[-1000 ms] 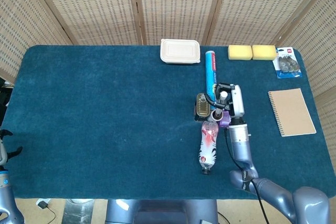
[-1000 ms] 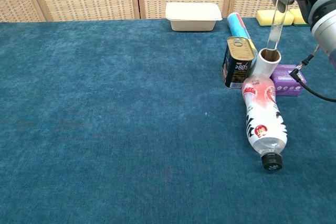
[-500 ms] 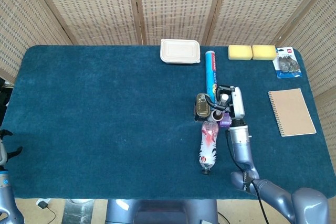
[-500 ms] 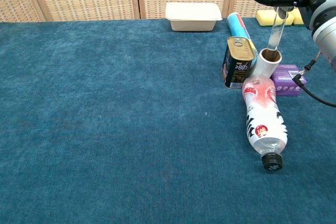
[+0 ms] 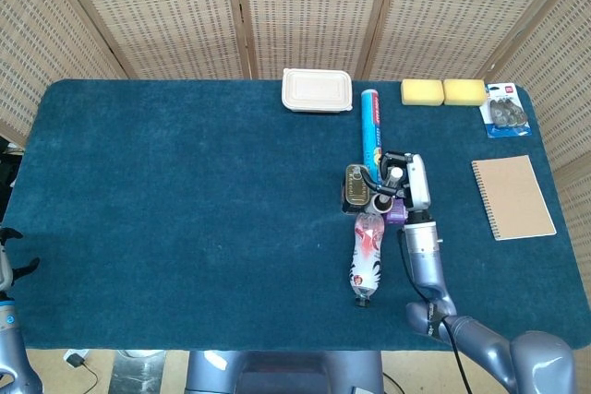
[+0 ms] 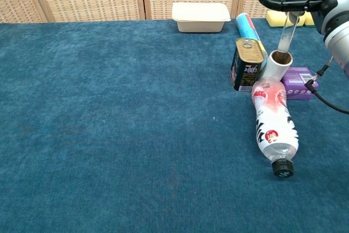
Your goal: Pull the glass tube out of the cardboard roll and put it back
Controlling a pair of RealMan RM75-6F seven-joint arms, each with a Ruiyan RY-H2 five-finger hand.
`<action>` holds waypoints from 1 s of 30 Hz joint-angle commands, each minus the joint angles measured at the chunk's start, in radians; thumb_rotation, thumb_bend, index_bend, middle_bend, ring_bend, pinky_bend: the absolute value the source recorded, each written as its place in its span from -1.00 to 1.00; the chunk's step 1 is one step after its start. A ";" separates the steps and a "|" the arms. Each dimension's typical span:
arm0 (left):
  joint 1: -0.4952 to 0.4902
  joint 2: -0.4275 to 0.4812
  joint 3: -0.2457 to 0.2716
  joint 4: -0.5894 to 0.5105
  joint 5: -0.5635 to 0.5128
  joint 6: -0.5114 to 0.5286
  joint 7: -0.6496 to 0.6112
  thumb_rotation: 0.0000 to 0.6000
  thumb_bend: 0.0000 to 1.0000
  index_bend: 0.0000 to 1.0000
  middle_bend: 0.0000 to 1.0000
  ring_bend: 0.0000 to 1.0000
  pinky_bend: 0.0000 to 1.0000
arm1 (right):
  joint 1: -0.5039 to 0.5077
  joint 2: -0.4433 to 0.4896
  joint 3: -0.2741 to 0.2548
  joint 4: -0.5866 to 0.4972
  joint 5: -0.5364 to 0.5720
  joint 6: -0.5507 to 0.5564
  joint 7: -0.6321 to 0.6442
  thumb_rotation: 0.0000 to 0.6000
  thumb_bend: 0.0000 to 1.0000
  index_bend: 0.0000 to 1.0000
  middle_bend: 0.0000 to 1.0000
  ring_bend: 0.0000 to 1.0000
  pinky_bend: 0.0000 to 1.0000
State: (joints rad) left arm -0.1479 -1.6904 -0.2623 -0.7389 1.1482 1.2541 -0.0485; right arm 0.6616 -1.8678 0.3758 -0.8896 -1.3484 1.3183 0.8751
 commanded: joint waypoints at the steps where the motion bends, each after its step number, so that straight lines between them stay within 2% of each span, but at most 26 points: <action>1: 0.000 0.000 0.000 0.000 0.000 0.000 -0.001 1.00 -0.76 -0.15 -0.22 -0.57 -0.39 | 0.001 -0.003 -0.003 0.008 -0.002 -0.004 -0.004 1.00 -0.41 0.61 0.94 0.88 0.69; 30: 0.000 0.000 0.001 0.002 0.002 0.000 -0.004 1.00 -0.76 -0.14 -0.22 -0.57 -0.39 | 0.002 -0.022 -0.021 0.074 0.000 -0.041 0.003 1.00 -0.41 0.61 0.89 0.78 0.62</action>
State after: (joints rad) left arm -0.1483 -1.6903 -0.2616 -0.7372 1.1505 1.2538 -0.0523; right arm 0.6643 -1.8891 0.3554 -0.8167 -1.3483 1.2769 0.8774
